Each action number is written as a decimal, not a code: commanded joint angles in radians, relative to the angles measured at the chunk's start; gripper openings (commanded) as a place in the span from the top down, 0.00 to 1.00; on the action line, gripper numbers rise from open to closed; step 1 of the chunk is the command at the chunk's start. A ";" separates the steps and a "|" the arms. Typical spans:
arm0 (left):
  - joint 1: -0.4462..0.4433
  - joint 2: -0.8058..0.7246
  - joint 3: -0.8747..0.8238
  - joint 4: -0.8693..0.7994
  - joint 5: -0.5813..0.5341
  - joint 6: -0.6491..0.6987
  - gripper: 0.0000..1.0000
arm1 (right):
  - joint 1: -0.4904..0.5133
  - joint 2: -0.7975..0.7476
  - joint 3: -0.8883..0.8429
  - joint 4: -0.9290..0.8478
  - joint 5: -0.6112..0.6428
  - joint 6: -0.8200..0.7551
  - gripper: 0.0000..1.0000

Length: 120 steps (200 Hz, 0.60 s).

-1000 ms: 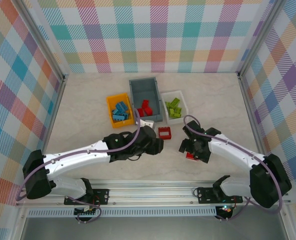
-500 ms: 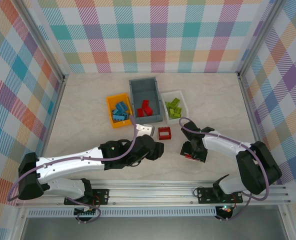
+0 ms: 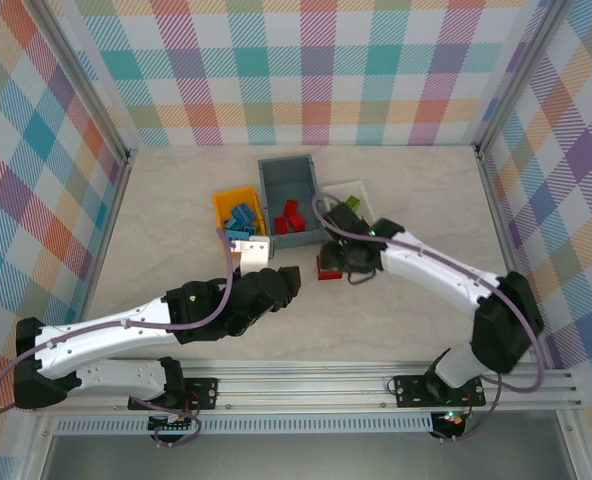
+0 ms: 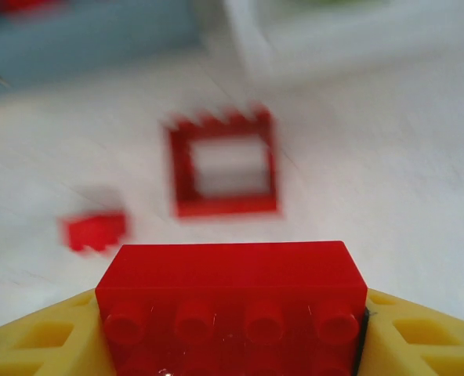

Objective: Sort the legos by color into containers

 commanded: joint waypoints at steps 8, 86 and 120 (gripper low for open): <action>-0.008 -0.006 0.041 -0.071 -0.120 -0.024 0.36 | -0.015 0.244 0.291 -0.024 -0.020 -0.037 0.45; -0.009 -0.013 0.039 -0.105 -0.138 -0.034 0.37 | -0.118 0.932 1.291 -0.298 -0.081 0.137 0.46; -0.009 -0.005 0.033 -0.102 -0.115 -0.023 0.37 | -0.152 1.026 1.339 -0.176 -0.159 0.146 0.38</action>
